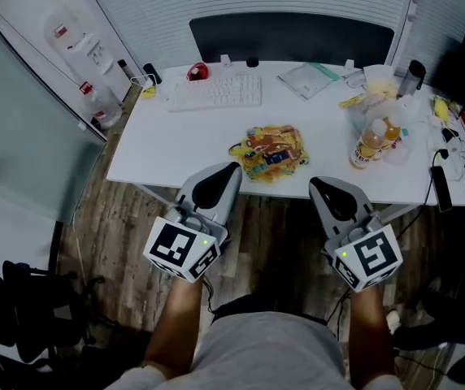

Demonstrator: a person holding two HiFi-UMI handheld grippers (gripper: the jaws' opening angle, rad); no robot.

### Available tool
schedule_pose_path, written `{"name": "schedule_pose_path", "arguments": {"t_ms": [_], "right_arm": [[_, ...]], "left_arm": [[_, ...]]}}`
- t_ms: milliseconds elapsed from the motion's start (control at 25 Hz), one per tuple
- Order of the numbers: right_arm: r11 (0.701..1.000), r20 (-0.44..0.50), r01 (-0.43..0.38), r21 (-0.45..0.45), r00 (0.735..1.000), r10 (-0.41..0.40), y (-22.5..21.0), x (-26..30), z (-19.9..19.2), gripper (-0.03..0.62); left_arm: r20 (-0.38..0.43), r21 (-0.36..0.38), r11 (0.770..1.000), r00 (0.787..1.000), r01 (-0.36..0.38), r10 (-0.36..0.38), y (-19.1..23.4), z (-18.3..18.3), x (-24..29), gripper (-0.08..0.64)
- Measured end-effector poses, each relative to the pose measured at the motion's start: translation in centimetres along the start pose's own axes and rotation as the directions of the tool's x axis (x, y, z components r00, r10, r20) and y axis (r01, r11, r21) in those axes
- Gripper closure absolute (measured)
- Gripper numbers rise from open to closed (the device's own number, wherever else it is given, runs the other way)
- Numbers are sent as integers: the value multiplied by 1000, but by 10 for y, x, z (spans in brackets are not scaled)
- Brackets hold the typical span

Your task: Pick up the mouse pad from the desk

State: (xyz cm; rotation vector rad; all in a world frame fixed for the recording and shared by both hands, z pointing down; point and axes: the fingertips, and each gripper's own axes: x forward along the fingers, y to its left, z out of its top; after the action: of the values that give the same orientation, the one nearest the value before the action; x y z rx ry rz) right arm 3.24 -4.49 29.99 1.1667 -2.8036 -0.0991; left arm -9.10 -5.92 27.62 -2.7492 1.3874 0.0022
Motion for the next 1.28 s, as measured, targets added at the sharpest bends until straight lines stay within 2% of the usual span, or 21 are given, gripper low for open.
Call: {"name": "schedule_pose_path", "arguments": {"t_ms": [800,1280], "right_arm": [[998,-77,70,6,995,-69,-6,78,-22,580],[990,-158,142,5,977,-139,-26,95,-43,580]], "left_arm": [[-24,-23,998,998,65,-65,84,-32,20,545],[-58,-61,994,994,92,-95,104,-58,37,545]]}}
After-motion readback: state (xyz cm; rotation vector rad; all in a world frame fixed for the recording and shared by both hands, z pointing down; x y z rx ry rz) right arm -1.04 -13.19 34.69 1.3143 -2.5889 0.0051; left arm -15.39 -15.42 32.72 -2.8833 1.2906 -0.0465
